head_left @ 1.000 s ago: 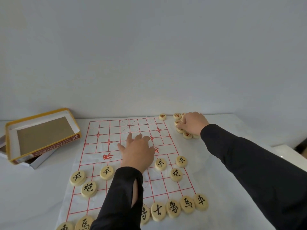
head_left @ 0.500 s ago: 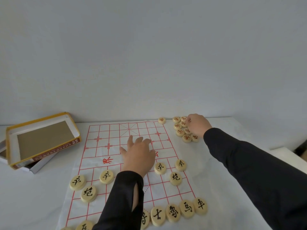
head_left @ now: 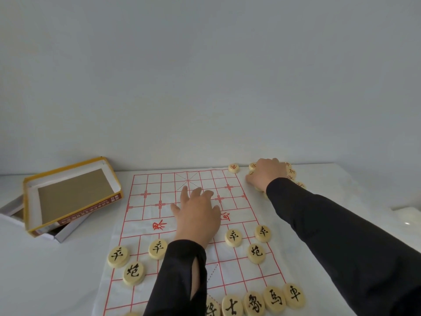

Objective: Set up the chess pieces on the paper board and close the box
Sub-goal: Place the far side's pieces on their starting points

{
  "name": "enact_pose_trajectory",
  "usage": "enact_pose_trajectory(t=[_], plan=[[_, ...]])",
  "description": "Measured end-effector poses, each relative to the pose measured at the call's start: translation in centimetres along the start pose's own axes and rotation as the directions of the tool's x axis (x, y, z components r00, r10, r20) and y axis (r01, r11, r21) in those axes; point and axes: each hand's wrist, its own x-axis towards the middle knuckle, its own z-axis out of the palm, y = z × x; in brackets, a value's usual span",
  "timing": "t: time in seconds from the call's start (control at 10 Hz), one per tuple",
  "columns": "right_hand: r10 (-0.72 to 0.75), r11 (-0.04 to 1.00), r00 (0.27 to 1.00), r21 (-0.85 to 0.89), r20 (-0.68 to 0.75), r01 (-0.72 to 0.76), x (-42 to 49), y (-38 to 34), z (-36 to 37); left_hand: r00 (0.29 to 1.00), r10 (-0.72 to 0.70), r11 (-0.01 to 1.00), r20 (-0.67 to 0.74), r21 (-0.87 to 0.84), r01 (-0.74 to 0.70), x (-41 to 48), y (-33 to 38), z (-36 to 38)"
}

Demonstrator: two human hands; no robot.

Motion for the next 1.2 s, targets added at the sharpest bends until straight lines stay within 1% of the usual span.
enact_pose_trajectory(t=[0.1, 0.2, 0.3, 0.4, 0.5, 0.6, 0.8, 1.0, 1.2], plan=[[-0.056, 0.993, 0.984, 0.09, -0.169, 0.072, -0.3, -0.7, -1.0, 1.0, -0.008, 1.0, 0.007, -0.021, 0.008, 0.0, -0.1, 0.0], [-0.251, 0.948, 0.939, 0.136, -0.233, 0.287, -0.2, -1.9, -1.1, 1.0, -0.029, 0.999, 0.0, -0.037, 0.029, 0.1, -0.1, -0.2], [-0.419, 0.892, 0.887, 0.096, -0.193, 0.442, 0.4, -3.3, -0.5, 0.999, -0.04, 0.999, 0.001, -0.036, 0.04, 0.1, -0.1, -0.2], [-0.487, 0.87, 0.865, 0.018, -0.122, 0.493, 1.2, -4.2, 0.1, 0.998, -0.057, 0.998, 0.006, -0.04, 0.057, 0.3, -0.2, -0.2], [-0.488, 0.872, 0.869, -0.013, -0.081, 0.489, 1.7, -4.3, 0.6, 0.998, -0.059, 0.997, 0.027, -0.043, 0.06, 0.5, -0.3, 0.0], [-0.455, 0.887, 0.886, 0.047, -0.091, 0.46, 1.7, -4.0, 0.8, 0.998, -0.051, 0.998, 0.036, -0.043, 0.053, 0.4, -0.4, 0.0], [-0.425, 0.895, 0.9, 0.103, -0.101, 0.434, 1.4, -4.1, 0.9, 0.998, -0.048, 0.998, 0.034, -0.04, 0.049, 0.4, -0.4, 0.1], [-0.369, 0.919, 0.918, 0.09, -0.147, 0.384, 1.2, -4.6, 1.0, 0.998, -0.05, 0.998, 0.043, -0.033, 0.051, 0.4, -0.3, 0.2], [-0.342, 0.932, 0.928, 0.075, -0.145, 0.355, 1.1, -4.8, 0.8, 0.997, -0.051, 0.998, 0.051, -0.028, 0.052, 0.4, -0.2, 0.2]])
